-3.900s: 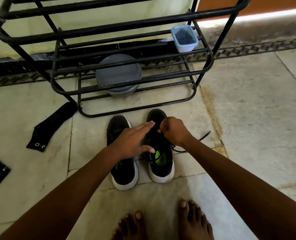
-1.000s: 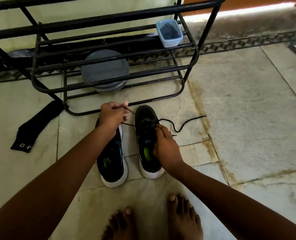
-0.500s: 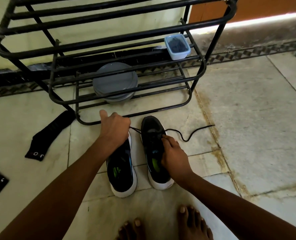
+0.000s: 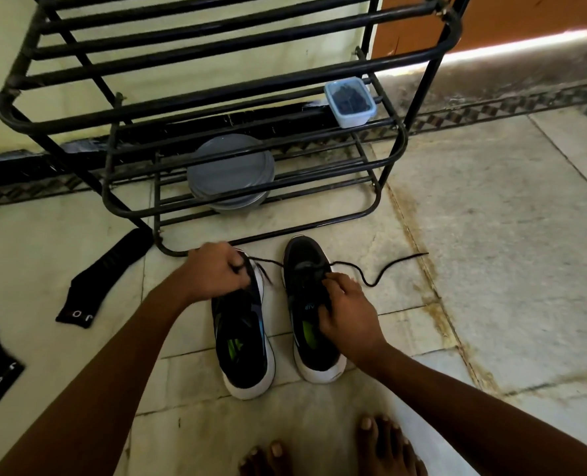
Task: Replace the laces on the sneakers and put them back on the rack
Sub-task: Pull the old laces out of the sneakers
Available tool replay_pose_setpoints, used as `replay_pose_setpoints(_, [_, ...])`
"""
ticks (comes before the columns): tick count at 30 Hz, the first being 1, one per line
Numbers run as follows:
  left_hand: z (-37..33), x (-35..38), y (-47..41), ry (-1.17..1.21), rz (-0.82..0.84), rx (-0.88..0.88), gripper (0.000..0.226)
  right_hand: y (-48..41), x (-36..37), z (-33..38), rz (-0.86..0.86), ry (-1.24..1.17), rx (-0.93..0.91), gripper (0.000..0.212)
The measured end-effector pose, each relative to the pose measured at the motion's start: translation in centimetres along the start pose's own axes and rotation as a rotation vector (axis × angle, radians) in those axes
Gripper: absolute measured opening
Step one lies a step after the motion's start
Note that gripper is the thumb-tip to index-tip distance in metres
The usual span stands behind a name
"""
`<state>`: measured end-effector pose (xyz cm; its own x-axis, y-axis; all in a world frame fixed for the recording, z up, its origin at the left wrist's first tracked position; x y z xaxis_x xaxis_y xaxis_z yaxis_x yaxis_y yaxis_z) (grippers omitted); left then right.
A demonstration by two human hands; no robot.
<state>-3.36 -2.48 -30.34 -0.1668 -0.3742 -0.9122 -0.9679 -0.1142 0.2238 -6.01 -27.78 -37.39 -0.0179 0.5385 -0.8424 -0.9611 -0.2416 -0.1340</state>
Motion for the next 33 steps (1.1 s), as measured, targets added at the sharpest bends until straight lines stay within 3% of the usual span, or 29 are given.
replay_pose_setpoints(5, [-5.8, 1.8, 3.1, 0.178, 0.585, 0.164, 0.025, -3.3, -2.9, -0.3, -0.096, -0.292, -0.057, 0.032])
replay_pose_setpoints(7, [-7.3, 1.3, 4.2, 0.179, 0.775, 0.172, 0.033, -5.2, -2.5, -0.7, -0.002, -0.245, -0.074, 0.030])
replay_pose_setpoints(8, [-7.5, 1.1, 4.1, 0.148, 0.787, 0.158, 0.041, -6.1, -1.8, -0.9, 0.100, -0.179, -0.053, 0.031])
replay_pose_setpoints(9, [-7.4, 1.2, 3.5, 0.099, 0.728, 0.127, 0.050, -6.7, -1.2, -1.1, 0.204, -0.121, -0.028, 0.032])
replay_pose_setpoints(11, [-6.8, 1.6, 1.7, -0.036, 0.424, 0.083, 0.057, -7.6, -0.4, -1.3, 0.326, -0.077, -0.018, 0.023])
replay_pose_setpoints(13, [-6.3, 2.3, 0.3, -0.087, 0.085, 0.126, 0.038, -8.2, -0.5, -0.7, 0.350, -0.049, -0.057, 0.017])
replay_pose_setpoints(14, [-6.2, 3.2, 0.1, -0.007, 0.025, 0.134, 0.024, -8.5, -0.6, -0.5, 0.356, -0.047, -0.062, 0.020])
replay_pose_setpoints(15, [-6.0, 4.2, 0.0, 0.090, 0.032, 0.132, 0.016, -8.7, -0.7, -0.3, 0.373, -0.056, -0.053, 0.022])
replay_pose_setpoints(17, [-5.6, 6.1, -0.1, 0.254, 0.063, 0.087, 0.021, -8.7, -0.7, -0.4, 0.399, -0.031, -0.040, 0.022])
replay_pose_setpoints(21, [-5.3, 7.1, -0.1, 0.386, -0.039, -0.005, 0.017, -8.5, -0.8, -1.0, 0.358, -0.079, -0.049, 0.020])
replay_pose_setpoints(24, [-5.7, 7.4, 0.1, 0.533, 0.008, -0.019, 0.021, -8.2, -0.8, -1.6, 0.351, -0.193, 0.006, 0.010])
replay_pose_setpoints(27, [-6.4, 7.4, 0.3, 0.665, -0.011, -0.035, 0.025, -8.2, -1.0, -0.9, 0.315, -0.241, -0.066, 0.007])
replay_pose_setpoints(33, [-5.7, 8.3, 0.2, 0.494, -0.170, -0.048, 0.028, -8.7, -0.4, -0.3, 0.276, -0.199, -0.105, 0.016])
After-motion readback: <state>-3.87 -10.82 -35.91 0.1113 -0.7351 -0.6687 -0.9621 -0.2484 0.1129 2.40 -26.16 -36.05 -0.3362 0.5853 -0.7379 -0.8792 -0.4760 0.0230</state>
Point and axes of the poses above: each hand's wrist, its own y-axis away from the middle knuckle, its own x-axis out of the palm, z = x × y, the point moved 5 cm from there along -y, towards the middle knuckle, and after that the axes turned 11 degrees about -z, right-handed, at the moved point
